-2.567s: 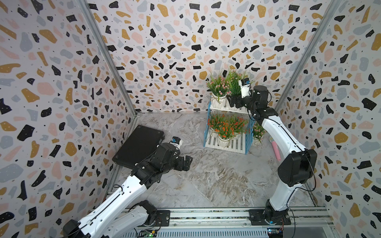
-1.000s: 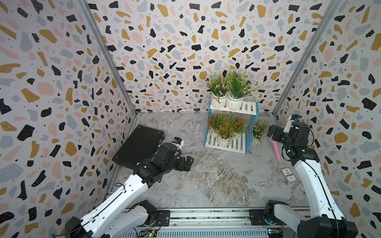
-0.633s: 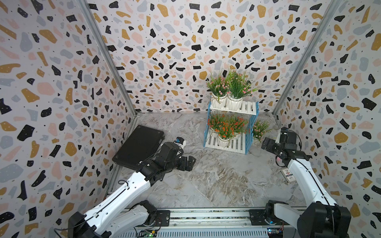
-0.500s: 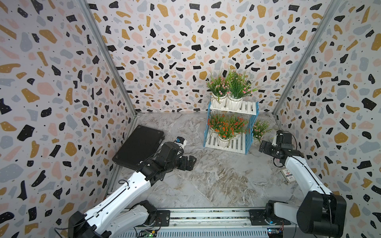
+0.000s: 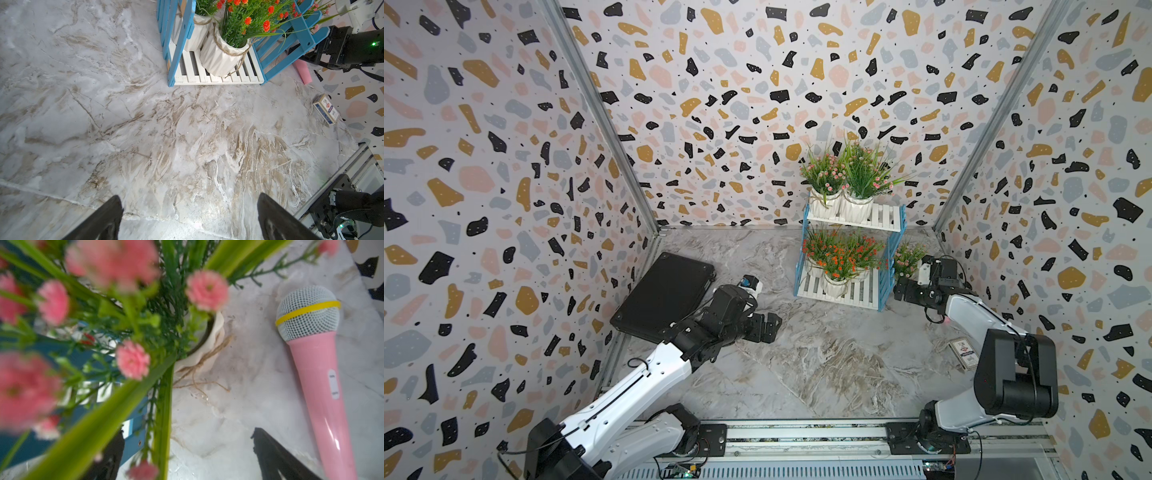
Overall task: Place the baby's breath potted plants on the rack by color
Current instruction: Pick up the baby's breath potted plant from the center of the board.
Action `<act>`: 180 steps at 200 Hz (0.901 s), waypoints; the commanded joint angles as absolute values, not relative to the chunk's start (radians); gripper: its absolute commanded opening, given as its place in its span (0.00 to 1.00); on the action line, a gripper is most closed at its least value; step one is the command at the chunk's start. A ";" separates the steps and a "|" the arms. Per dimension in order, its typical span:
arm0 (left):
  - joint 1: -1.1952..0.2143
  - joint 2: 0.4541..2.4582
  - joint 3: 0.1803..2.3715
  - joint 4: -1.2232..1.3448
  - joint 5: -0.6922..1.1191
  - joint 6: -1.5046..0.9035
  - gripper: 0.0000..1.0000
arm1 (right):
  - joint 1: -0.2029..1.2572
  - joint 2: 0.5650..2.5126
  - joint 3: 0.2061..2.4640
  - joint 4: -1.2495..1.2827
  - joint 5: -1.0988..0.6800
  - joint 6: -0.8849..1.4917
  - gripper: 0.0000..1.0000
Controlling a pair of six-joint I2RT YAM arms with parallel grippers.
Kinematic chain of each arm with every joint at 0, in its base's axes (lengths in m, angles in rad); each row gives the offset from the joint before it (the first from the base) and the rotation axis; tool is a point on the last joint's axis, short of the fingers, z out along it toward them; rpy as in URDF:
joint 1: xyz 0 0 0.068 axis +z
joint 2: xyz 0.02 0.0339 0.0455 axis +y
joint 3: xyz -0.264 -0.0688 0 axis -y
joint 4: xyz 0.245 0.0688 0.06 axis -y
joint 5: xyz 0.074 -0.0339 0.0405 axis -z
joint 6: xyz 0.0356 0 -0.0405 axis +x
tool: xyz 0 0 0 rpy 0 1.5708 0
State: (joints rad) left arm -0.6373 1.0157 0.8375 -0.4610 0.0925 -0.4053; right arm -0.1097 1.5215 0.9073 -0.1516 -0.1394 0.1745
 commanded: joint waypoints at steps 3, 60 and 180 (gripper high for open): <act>-0.643 1.025 0.850 -0.419 0.093 -0.403 0.99 | -0.110 1.556 0.966 -0.081 -0.148 0.132 0.99; -0.643 1.026 0.852 -0.422 0.083 -0.396 0.99 | -0.110 1.627 1.027 0.017 -0.195 0.116 1.00; -0.643 1.023 0.846 -0.426 0.075 -0.394 0.99 | -0.078 1.746 1.148 -0.032 -0.209 0.048 1.00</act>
State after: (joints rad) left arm -0.6373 1.0271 0.8375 -0.4484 0.0875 -0.4046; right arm -0.1043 1.7386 1.0924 0.0048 -0.2115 0.0834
